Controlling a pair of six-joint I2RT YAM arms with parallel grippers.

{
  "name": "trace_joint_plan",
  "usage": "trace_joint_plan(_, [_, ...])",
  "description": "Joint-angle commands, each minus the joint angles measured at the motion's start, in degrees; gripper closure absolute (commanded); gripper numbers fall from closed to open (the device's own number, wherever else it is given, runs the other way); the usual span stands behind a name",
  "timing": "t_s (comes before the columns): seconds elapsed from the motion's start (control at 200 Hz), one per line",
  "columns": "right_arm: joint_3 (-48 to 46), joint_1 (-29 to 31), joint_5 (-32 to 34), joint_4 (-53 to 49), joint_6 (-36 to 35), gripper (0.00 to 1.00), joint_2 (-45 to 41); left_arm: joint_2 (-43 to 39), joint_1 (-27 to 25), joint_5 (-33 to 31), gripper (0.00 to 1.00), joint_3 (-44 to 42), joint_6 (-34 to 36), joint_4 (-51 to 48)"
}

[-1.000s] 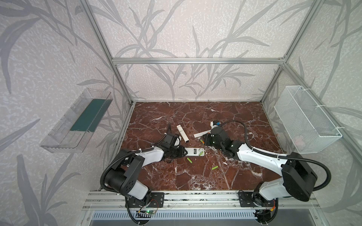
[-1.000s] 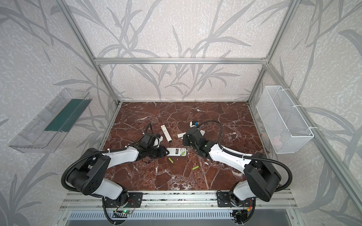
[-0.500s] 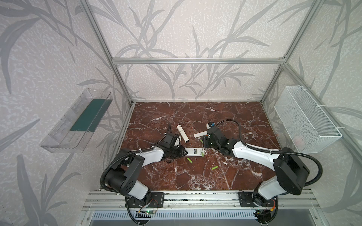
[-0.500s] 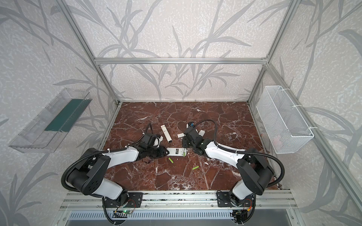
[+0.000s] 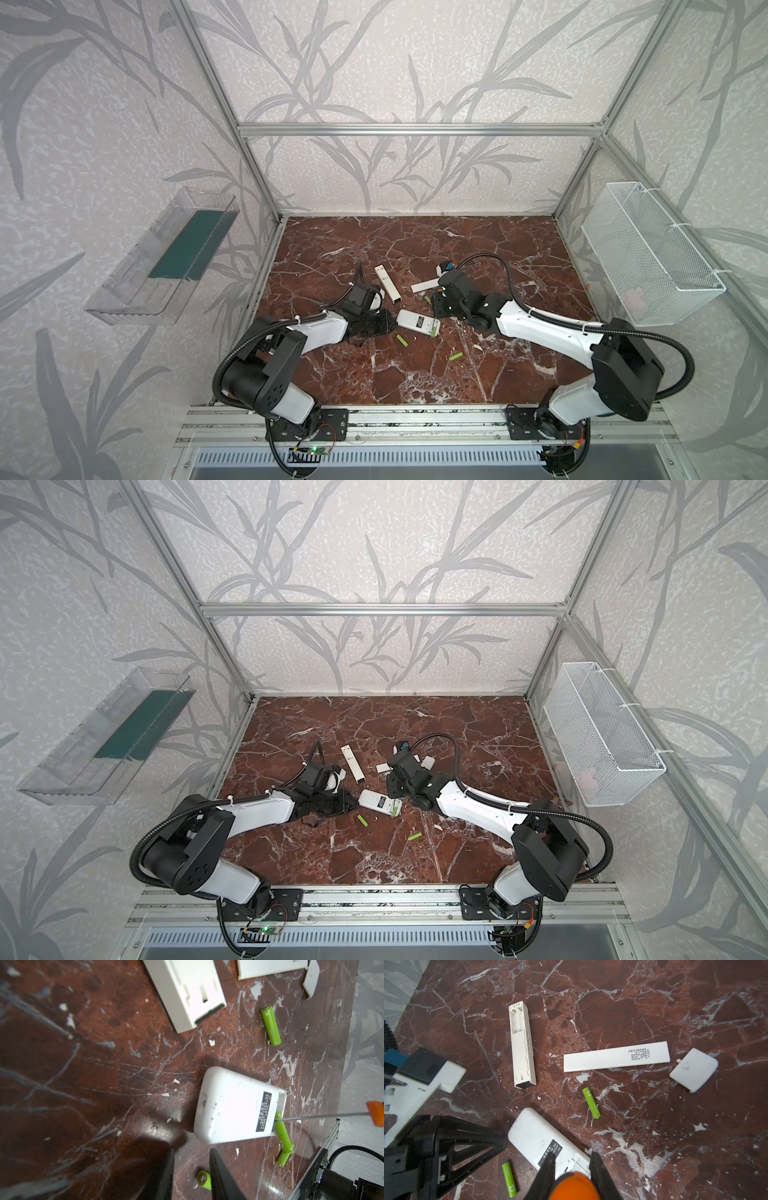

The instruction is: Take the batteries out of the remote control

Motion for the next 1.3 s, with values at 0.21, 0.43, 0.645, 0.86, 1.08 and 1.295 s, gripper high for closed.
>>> trace_joint_plan(0.21, [-0.85, 0.56, 0.18, -1.48, 0.32, 1.0, -2.83, -0.21, -0.03, -2.14, 0.68, -1.11, -0.82, -5.82])
trace_joint_plan(0.43, [-2.23, 1.43, 1.57, -1.47, 1.06, 1.0, -4.85, -4.1, -0.15, -2.97, 0.7, -0.78, -0.53, -7.85])
trace_joint_plan(0.645, [-1.47, 1.04, 3.81, -1.1, -0.98, 1.0, -7.0, -5.26, -0.21, -2.99, 0.7, -0.03, 0.19, -9.16])
trace_joint_plan(0.86, [2.19, -10.62, 7.93, -11.47, -9.6, 1.0, -8.91, -7.38, -0.14, -3.96, 0.7, 0.76, 1.68, -11.68])
trace_joint_plan(1.08, [-0.79, -23.74, 10.76, -14.07, -14.49, 1.0, -8.24, -8.57, -0.13, -4.66, 0.7, 0.19, 1.7, -11.94])
trace_joint_plan(1.295, [-0.47, -28.09, 2.54, -13.55, -14.12, 1.0, -0.44, -8.52, -0.19, -4.53, 0.7, 0.42, 1.77, -12.48])
